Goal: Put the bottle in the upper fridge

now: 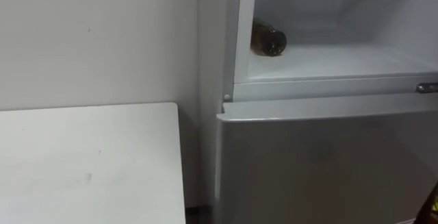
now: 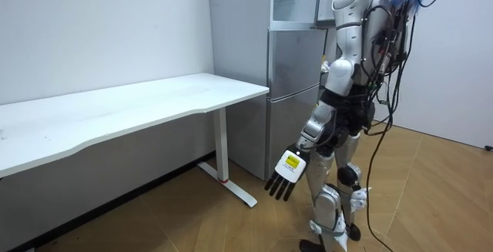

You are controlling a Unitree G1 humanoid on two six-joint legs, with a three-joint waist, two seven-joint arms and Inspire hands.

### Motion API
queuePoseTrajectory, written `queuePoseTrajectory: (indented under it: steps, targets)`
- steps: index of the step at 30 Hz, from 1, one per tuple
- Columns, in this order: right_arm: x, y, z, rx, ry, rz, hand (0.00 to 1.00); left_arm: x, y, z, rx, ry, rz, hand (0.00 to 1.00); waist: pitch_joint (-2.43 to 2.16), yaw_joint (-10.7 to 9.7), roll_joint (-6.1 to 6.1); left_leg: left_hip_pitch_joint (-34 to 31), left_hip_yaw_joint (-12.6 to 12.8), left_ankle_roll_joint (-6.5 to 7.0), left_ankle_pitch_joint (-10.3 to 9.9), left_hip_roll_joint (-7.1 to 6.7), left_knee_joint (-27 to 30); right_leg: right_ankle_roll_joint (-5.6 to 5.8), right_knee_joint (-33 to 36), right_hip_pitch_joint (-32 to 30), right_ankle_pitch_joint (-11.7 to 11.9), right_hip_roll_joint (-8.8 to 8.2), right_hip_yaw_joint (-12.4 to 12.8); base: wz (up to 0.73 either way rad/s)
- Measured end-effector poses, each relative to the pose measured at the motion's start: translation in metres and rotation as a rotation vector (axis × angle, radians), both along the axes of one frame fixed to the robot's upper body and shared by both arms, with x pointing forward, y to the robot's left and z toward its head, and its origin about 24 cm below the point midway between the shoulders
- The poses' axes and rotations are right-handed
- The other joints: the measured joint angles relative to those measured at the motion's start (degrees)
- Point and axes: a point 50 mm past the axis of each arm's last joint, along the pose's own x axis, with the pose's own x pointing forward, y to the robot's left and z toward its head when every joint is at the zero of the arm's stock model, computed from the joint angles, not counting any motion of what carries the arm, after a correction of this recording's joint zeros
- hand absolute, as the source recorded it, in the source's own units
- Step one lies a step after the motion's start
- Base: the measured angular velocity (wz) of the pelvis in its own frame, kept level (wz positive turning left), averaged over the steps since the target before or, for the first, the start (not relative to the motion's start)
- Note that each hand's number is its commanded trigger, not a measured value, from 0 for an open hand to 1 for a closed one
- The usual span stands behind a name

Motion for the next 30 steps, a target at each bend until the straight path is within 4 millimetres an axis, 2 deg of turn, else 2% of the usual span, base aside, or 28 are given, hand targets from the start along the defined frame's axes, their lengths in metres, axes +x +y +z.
queuePoseTrajectory:
  steps: [2, 4, 6, 10, 12, 15, 17, 19, 21, 24, 26, 30]
  targets:
    - [0.008, -0.009, 0.021, -0.081, -0.005, -0.018, 0.00, -0.001, 0.000, 0.000, 0.003, 0.003, -0.007, 0.00, -0.02, 0.0, -0.16, 0.1, 0.4, 0.00, 0.0, 0.00, -0.1, 0.01, -0.1, 0.1, 0.0, 0.03, 0.4, -0.08]
    - [0.011, -0.013, 0.033, -0.140, 0.012, -0.033, 0.00, -0.001, 0.001, 0.001, 0.006, 0.005, -0.012, 0.00, 0.05, -0.2, -0.61, 0.0, 0.4, 0.00, 0.0, 0.00, -0.2, 0.03, -0.1, 0.1, 0.0, 0.04, 0.4, 0.00]
    - [0.008, -0.020, 0.043, -0.187, 0.042, -0.087, 0.00, -0.002, 0.002, 0.001, 0.014, 0.013, -0.030, 0.00, 0.03, -0.2, -1.42, 0.1, 0.4, -0.01, 0.0, 0.01, -0.2, 0.03, -0.1, 0.0, 0.0, 0.06, 0.3, 0.00]
    - [0.004, -0.029, 0.058, -0.254, 0.074, -0.166, 0.00, -0.003, 0.003, 0.002, 0.021, 0.007, -0.029, 0.00, 0.09, -0.3, -2.27, 0.1, 0.3, -0.03, 0.0, 0.02, -0.3, 0.04, -0.1, 0.0, 0.0, 0.03, 0.2, 0.00]
    - [0.007, -0.032, 0.069, -0.302, 0.074, -0.174, 0.00, -0.003, 0.003, 0.002, 0.021, 0.007, -0.028, 0.00, 0.13, -0.5, -2.36, 0.2, 0.4, -0.03, 0.0, 0.04, -0.4, 0.04, -0.1, -0.1, 0.0, 0.07, 0.3, -0.04]
    - [0.012, -0.038, 0.097, -0.407, 0.046, -0.197, 0.00, -0.004, 0.004, 0.003, 0.023, 0.011, -0.027, 0.00, 0.13, -0.9, -2.14, 0.1, 0.5, -0.06, -0.1, 0.05, -0.5, 0.04, -0.1, -0.1, 0.0, 0.12, 0.4, 0.00]
    - [0.015, -0.042, 0.118, -0.542, 0.072, -0.203, 0.00, -0.008, 0.007, 0.003, 0.029, 0.020, -0.014, 0.00, 0.12, -0.9, -2.16, 0.1, 0.5, -0.07, -0.1, 0.10, -0.5, 0.02, -0.2, 0.0, -0.1, 0.19, 0.5, 0.00]
    - [0.016, -0.046, 0.128, -0.619, 0.093, -0.209, 0.00, -0.011, 0.008, 0.003, 0.031, 0.029, -0.010, 0.00, 0.10, -1.0, -2.31, 0.1, 0.5, -0.08, -0.1, 0.10, -0.5, 0.01, -0.2, 0.1, -0.1, 0.19, 0.5, 0.00]
    - [0.016, -0.046, 0.137, -0.651, 0.081, -0.222, 0.00, -0.014, 0.008, 0.004, 0.031, 0.034, -0.008, 0.00, 0.12, -1.1, -2.55, 0.1, 0.5, -0.08, -0.1, 0.10, -0.5, 0.01, -0.1, -0.1, -0.1, 0.19, 0.5, 0.00]
    - [0.022, -0.041, 0.163, -0.711, -0.024, -0.226, 0.00, -0.016, 0.009, 0.004, 0.033, 0.037, -0.005, 0.00, 0.07, -1.6, -2.74, -0.1, 0.5, -0.08, -0.1, 0.10, -0.6, -0.01, 0.0, -0.7, -0.1, 0.19, 0.4, 0.00]
    - [0.026, -0.044, 0.177, -0.748, -0.061, -0.232, 0.00, -0.018, 0.010, 0.005, 0.036, 0.041, -0.005, 0.00, 0.12, -1.7, -3.39, 0.0, 0.4, -0.08, -0.1, 0.10, -0.6, -0.01, -0.1, -0.5, -0.1, 0.20, 0.4, 0.00]
    - [0.034, -0.043, 0.189, -0.787, -0.101, -0.230, 0.00, -0.019, 0.011, 0.005, 0.039, 0.047, -0.005, 0.00, 0.29, -1.7, -3.91, -0.1, 0.5, -0.08, -0.1, 0.10, -0.6, -0.01, 0.3, -0.9, -0.1, 0.17, 0.4, 0.00]
